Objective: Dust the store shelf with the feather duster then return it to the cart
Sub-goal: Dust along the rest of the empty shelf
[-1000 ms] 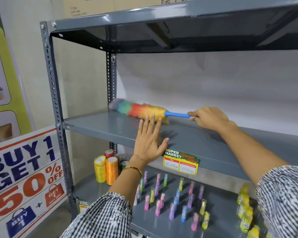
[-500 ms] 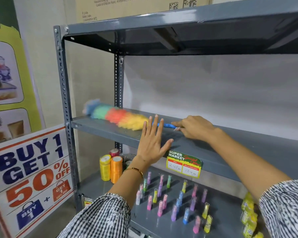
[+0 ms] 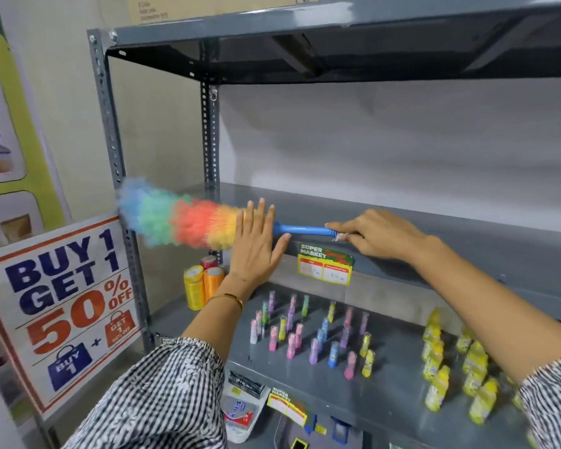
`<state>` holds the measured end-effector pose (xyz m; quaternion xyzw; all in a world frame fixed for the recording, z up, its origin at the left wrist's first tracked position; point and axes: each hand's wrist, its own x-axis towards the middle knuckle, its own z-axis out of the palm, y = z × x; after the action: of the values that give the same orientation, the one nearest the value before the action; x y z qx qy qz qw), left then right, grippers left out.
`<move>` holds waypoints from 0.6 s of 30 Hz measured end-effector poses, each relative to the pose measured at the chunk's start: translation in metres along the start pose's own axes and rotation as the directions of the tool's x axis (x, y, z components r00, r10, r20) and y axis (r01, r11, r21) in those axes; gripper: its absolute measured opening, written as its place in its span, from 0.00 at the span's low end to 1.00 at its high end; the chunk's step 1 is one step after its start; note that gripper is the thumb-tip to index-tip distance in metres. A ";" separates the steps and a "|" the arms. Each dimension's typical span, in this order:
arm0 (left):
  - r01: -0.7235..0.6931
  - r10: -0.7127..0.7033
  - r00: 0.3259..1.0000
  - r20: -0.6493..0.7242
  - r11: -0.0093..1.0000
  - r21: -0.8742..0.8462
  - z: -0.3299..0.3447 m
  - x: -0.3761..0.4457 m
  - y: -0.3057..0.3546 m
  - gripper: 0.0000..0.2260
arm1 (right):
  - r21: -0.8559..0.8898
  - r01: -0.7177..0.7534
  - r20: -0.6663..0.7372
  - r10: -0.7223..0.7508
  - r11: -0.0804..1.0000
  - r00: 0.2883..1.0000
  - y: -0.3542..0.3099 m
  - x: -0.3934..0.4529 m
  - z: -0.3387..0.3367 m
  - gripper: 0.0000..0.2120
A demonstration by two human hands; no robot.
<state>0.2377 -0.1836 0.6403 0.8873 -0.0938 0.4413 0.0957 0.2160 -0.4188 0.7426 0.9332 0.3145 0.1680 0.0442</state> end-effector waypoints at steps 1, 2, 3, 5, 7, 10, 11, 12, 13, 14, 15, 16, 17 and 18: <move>-0.013 0.013 1.000 -0.002 1.000 -0.010 -0.002 -0.002 0.006 0.34 | 0.038 -0.022 -0.019 0.022 0.999 1.000 0.003 -0.010 -0.002 0.18; -0.035 0.035 0.999 -0.007 0.999 -0.021 -0.004 -0.002 0.013 0.34 | 0.075 -0.050 -0.046 0.053 0.996 0.998 0.008 -0.022 -0.004 0.17; -0.067 0.067 0.998 -0.015 0.997 -0.033 -0.006 -0.002 0.022 0.33 | 0.106 -0.080 -0.074 0.088 0.991 0.993 0.013 -0.035 -0.005 0.17; -0.143 0.140 0.989 -0.041 0.988 -0.061 -0.007 0.002 0.044 0.32 | 0.147 -0.167 -0.124 0.186 0.975 0.975 0.023 -0.067 -0.006 0.16; -0.183 0.177 0.982 -0.065 0.977 -0.108 -0.006 0.009 0.066 0.31 | 0.183 -0.284 -0.169 0.314 0.941 0.934 0.031 -0.101 -0.005 0.16; -0.180 0.174 0.983 -0.055 0.972 -0.150 0.004 0.017 0.098 0.31 | 0.227 -0.458 -0.207 0.502 0.859 0.840 0.049 -0.152 -0.009 0.16; -0.177 0.174 0.984 -0.027 0.970 -0.168 0.009 0.017 0.107 0.32 | 0.216 -0.521 -0.216 0.561 0.826 0.799 0.055 -0.169 -0.011 0.16; -0.173 0.178 0.984 0.009 0.967 -0.189 0.015 0.016 0.117 0.32 | 0.186 -0.592 -0.228 0.620 0.784 0.751 0.062 -0.188 -0.015 0.16; -0.167 0.179 0.983 0.044 0.966 -0.199 0.022 0.013 0.123 0.33 | 0.150 -0.651 -0.233 0.667 0.744 0.708 0.067 -0.202 -0.017 0.16; -0.170 0.188 0.980 0.071 0.965 -0.200 0.031 0.010 0.130 0.34 | 0.115 -0.709 -0.225 0.714 0.695 0.663 0.070 -0.217 -0.021 0.16; -0.169 0.192 0.976 0.100 0.965 -0.201 0.038 0.007 0.136 0.34 | 0.067 -0.759 -0.205 0.753 0.648 0.625 0.072 -0.230 -0.025 0.17; -0.165 0.190 0.974 0.121 0.967 -0.193 0.045 0.004 0.139 0.34 | 0.009 -0.796 -0.175 0.784 0.606 0.595 0.072 -0.240 -0.029 0.17; -0.160 0.187 0.973 0.136 0.969 -0.187 0.050 0.001 0.143 0.33 | -0.056 -0.818 -0.143 0.806 0.573 0.575 0.072 -0.249 -0.031 0.17; -0.151 0.176 0.975 0.137 0.973 -0.173 0.054 0.000 0.143 0.33 | -0.113 -0.823 -0.116 0.816 0.556 0.567 0.070 -0.254 -0.034 0.17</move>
<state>0.2433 -0.3351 0.6205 0.8968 -0.2092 0.3699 0.1230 0.0552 -0.6280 0.7147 0.9613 -0.1683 0.2166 0.0251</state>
